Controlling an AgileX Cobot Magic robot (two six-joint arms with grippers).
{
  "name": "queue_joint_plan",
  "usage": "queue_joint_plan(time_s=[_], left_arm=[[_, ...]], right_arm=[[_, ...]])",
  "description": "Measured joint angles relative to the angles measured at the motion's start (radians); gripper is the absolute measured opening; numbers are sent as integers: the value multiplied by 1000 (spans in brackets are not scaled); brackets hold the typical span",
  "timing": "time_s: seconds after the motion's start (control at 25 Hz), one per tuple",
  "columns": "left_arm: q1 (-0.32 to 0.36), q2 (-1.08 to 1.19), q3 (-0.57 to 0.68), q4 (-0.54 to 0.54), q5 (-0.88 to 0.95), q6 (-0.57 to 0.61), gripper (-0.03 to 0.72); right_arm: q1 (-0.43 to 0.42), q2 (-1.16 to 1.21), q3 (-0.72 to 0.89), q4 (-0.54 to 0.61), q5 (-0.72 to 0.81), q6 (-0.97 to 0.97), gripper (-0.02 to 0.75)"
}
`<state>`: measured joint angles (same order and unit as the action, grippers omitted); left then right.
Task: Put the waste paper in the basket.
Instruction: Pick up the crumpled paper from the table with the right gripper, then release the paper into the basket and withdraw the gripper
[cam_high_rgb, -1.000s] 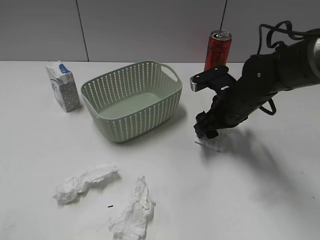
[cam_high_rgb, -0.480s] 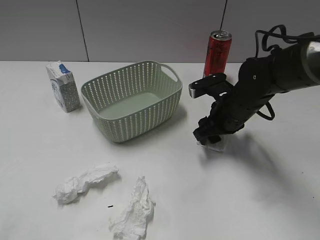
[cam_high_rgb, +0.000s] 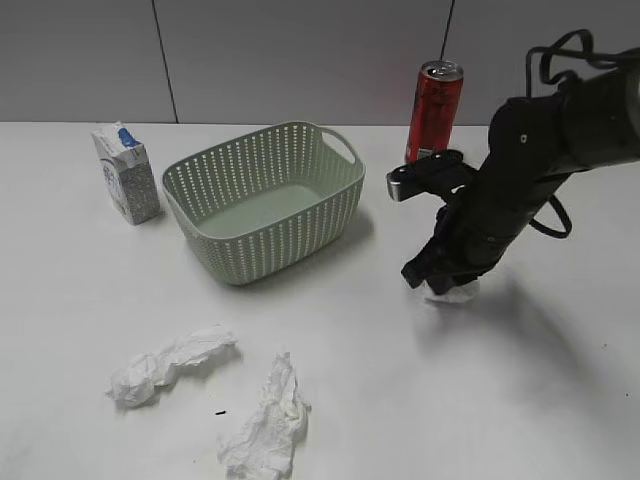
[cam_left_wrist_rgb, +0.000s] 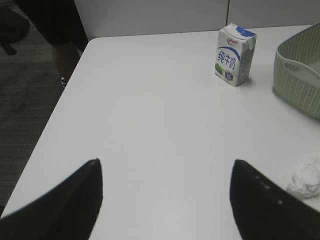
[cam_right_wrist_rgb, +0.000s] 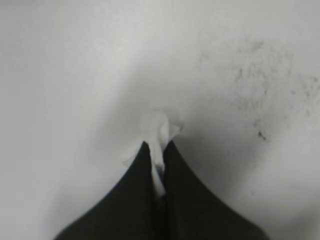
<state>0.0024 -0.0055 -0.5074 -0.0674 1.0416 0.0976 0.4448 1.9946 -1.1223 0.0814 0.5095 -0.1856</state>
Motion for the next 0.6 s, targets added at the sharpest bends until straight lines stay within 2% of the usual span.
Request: queue_joint_plan(time_s=[0.28, 0.48, 0.6], left_arm=[[0, 0, 0, 0, 0, 0, 579], [0, 0, 0, 0, 0, 0, 579], [0, 0, 0, 0, 0, 0, 578]], right_arm=[[1, -188, -22, 47, 5, -44, -7], [33, -239, -155, 152, -36, -170, -7], [75, -229, -232, 210, -122, -194, -7]])
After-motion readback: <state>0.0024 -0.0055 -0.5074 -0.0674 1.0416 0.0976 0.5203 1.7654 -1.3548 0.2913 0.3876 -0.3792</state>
